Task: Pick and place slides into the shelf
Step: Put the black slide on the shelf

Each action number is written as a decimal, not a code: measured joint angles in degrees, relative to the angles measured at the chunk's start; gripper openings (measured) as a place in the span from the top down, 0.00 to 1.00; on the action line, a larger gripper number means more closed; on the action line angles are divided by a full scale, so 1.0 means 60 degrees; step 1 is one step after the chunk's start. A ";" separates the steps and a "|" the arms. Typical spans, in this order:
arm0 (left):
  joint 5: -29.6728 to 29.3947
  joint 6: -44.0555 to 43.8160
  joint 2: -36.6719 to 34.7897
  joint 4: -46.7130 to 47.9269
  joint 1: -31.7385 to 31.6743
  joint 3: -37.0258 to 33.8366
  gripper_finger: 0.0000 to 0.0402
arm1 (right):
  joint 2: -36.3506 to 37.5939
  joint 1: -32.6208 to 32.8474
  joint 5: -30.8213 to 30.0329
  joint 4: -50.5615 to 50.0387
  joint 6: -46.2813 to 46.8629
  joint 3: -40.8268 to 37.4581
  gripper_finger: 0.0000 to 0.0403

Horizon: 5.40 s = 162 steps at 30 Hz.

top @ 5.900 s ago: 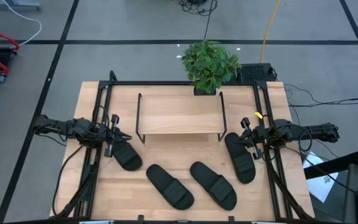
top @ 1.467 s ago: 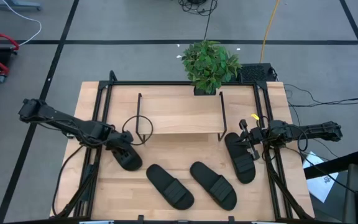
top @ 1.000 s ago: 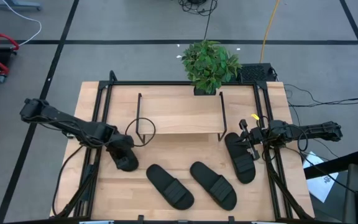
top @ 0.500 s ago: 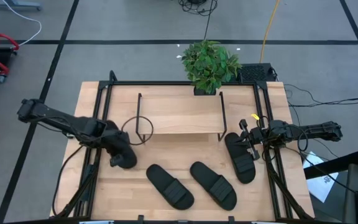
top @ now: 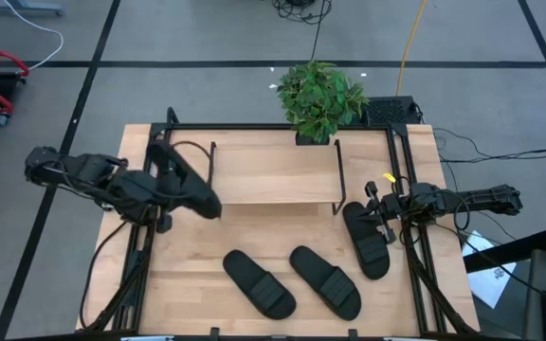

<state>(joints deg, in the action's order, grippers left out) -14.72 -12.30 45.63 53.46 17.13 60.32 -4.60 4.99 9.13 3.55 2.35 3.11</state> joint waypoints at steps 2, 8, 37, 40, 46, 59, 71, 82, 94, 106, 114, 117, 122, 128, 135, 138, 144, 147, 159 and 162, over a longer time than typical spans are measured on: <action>-0.0038 0.1142 -0.0018 -0.0978 -0.0143 0.0110 0.99 | 0.0000 -0.0001 0.0000 0.0001 0.0000 0.0000 1.00; 0.1199 0.4521 0.0084 -0.3455 -0.1308 0.0088 0.99 | 0.0004 -0.0001 -0.0006 0.0007 -0.0086 0.0000 1.00; 0.9619 0.6538 0.5829 -0.1583 -0.8703 0.3653 0.99 | -0.0084 -0.0007 -0.1024 0.1228 -0.1246 -0.0003 1.00; 0.8952 0.7272 0.6883 0.1248 -0.8394 0.5511 0.99 | -0.0084 -0.0004 -0.1011 0.1137 -0.1239 -0.0004 1.00; 0.8688 0.8146 0.8756 0.5508 -0.7871 0.8440 0.99 | -0.0091 -0.0004 -0.1005 0.0759 -0.1253 -0.0004 1.00; 0.9409 0.7930 0.9882 0.6081 -0.7721 0.7345 1.00 | -0.0087 -0.0004 -0.1000 0.0912 -0.0976 -0.0002 1.00; 0.9200 0.8011 0.9818 0.6084 -0.7664 0.6101 1.00 | -0.0087 -0.0004 -0.0989 0.0911 -0.0984 -0.0004 1.00; 0.9281 0.8015 0.9818 0.5759 -0.7454 0.6101 1.00 | -0.0087 -0.0004 -0.0998 0.0909 -0.1002 -0.0001 1.00; 0.8176 0.7954 0.9807 0.5163 -0.6961 0.6116 0.99 | -0.0087 -0.0004 -0.0991 0.0878 -0.1002 -0.0004 1.00; 0.7001 0.7141 0.9810 0.4445 -0.6686 0.6105 0.79 | -0.0084 0.0000 -0.0985 0.0885 -0.0752 -0.0002 1.00; 0.6917 0.6751 0.9810 0.4418 -0.6686 0.6105 0.53 | -0.0084 -0.0001 -0.0980 0.0890 -0.0697 -0.0001 1.00; 0.6921 0.6665 0.9810 0.4431 -0.6682 0.6105 0.45 | -0.0084 0.0000 -0.0980 0.0894 -0.0537 -0.0004 1.00; 0.6783 0.6667 0.9799 0.4374 -0.6689 0.6120 0.35 | -0.0084 -0.0001 -0.0980 0.0900 -0.0506 -0.0004 1.00; 0.6742 0.6519 0.9796 0.4395 -0.6689 0.6123 0.28 | -0.0084 0.0000 -0.0980 0.0911 -0.0506 -0.0004 1.00; 0.7132 0.6179 0.9592 0.4586 -0.6842 0.6091 0.23 | -0.0084 -0.0003 -0.0979 0.0947 -0.0500 -0.0002 1.00; 0.7700 0.5940 0.9588 0.4701 -0.7067 0.6080 0.22 | -0.0084 0.0000 -0.0976 0.0953 -0.0499 -0.0001 1.00; 0.8324 0.5942 0.9592 0.4898 -0.7493 0.6079 0.19 | -0.0084 0.0000 -0.0976 0.1056 -0.0499 -0.0004 1.00; 0.8993 0.6278 0.9588 0.4887 -0.7637 0.6079 0.19 | -0.0084 -0.0002 -0.0976 0.1087 -0.0499 -0.0004 1.00; 0.8877 0.6857 0.9566 0.4883 -0.7975 0.6087 0.18 | -0.0084 0.0000 -0.0979 0.1085 -0.0499 -0.0002 1.00; 0.8483 0.6961 0.9566 0.4850 -0.8004 0.6088 0.18 | -0.0084 0.0000 -0.0987 0.1086 -0.0499 -0.0004 1.00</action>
<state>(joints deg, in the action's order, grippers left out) 36.18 29.47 103.02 82.55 -30.89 96.84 -5.10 4.99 3.20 10.07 -0.64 3.09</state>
